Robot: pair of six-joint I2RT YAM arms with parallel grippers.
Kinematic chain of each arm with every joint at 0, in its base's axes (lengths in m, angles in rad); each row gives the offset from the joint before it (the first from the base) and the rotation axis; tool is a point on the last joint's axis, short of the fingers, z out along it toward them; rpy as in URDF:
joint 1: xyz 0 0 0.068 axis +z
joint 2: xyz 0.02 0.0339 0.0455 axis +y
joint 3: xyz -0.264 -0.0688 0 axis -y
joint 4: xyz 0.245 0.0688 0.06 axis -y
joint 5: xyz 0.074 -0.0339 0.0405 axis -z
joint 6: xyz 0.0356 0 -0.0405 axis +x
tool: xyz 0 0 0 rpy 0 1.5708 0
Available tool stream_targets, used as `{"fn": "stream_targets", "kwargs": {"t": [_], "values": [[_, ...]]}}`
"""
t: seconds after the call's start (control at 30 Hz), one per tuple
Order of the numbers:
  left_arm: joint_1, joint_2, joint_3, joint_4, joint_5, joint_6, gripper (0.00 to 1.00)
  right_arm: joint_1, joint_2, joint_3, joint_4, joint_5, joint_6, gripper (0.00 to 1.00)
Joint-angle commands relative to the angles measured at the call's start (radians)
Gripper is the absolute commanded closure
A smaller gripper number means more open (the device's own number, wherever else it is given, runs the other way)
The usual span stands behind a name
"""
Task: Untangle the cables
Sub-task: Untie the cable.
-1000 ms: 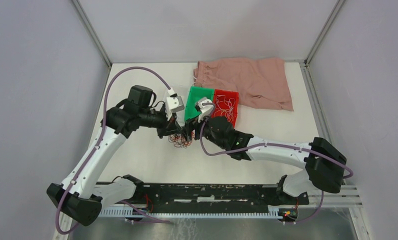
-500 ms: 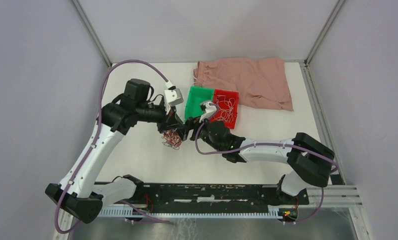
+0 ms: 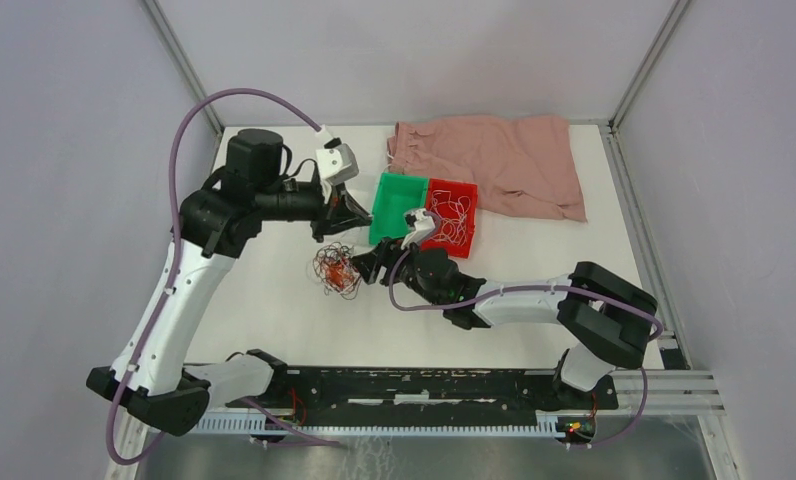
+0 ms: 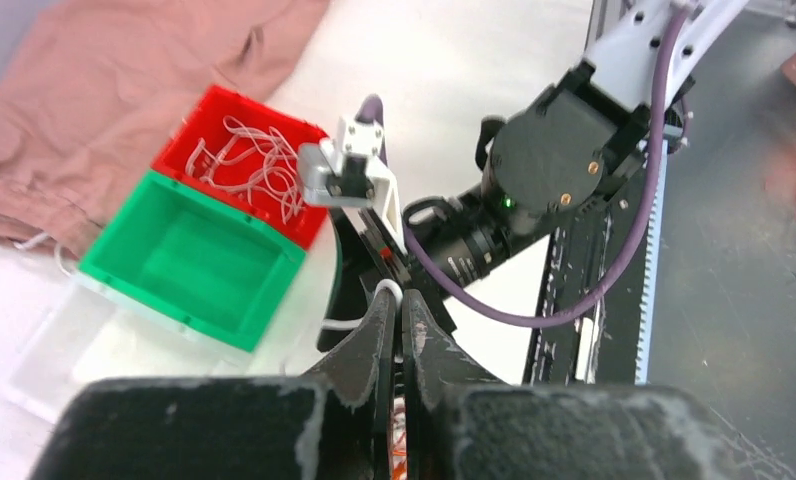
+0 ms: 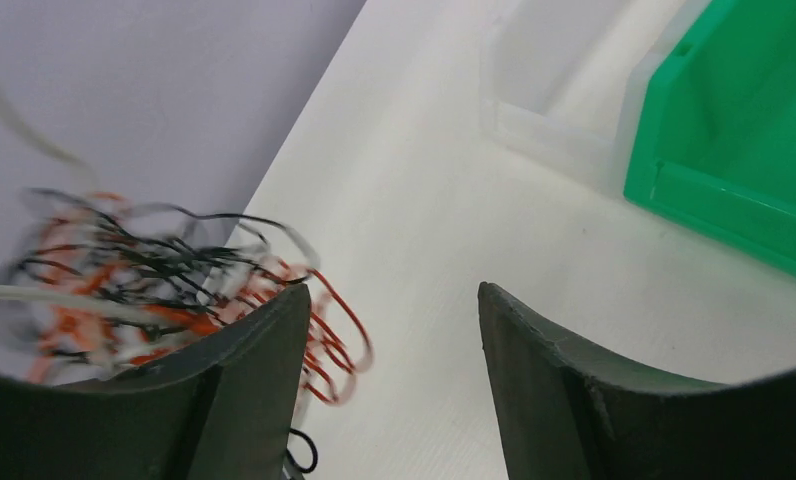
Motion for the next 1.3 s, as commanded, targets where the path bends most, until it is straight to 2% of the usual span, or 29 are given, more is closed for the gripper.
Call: {"fn": "stream_targets", "kwargs": {"t": [0.0, 0.23, 0.43, 0.63, 0.87, 1.27], "values": [[-0.006, 0.025, 0.136, 0.052, 0.029, -0.072, 0.97, 0.002, 0.003, -0.022, -0.029, 0.05, 0.013, 0.32], [-0.005, 0.039, 0.206, 0.047, 0.001, -0.035, 0.97, 0.005, -0.061, -0.069, -0.063, 0.088, -0.033, 0.34], [-0.006, -0.024, 0.043, 0.026, -0.026, 0.064, 0.97, -0.013, -0.328, -0.054, -0.29, 0.086, -0.171, 0.24], [-0.006, -0.048, -0.069, 0.023, -0.035, 0.128, 0.97, -0.024, -0.449, -0.003, -0.475, 0.02, -0.242, 0.21], [-0.006, -0.044, -0.082, 0.04, -0.005, 0.11, 0.97, -0.024, -0.423, 0.059, -0.442, -0.051, -0.267, 0.19], [-0.01, -0.046, -0.075, 0.049, 0.057, 0.057, 0.97, -0.024, -0.302, 0.142, -0.328, 0.021, -0.248, 0.19]]}}
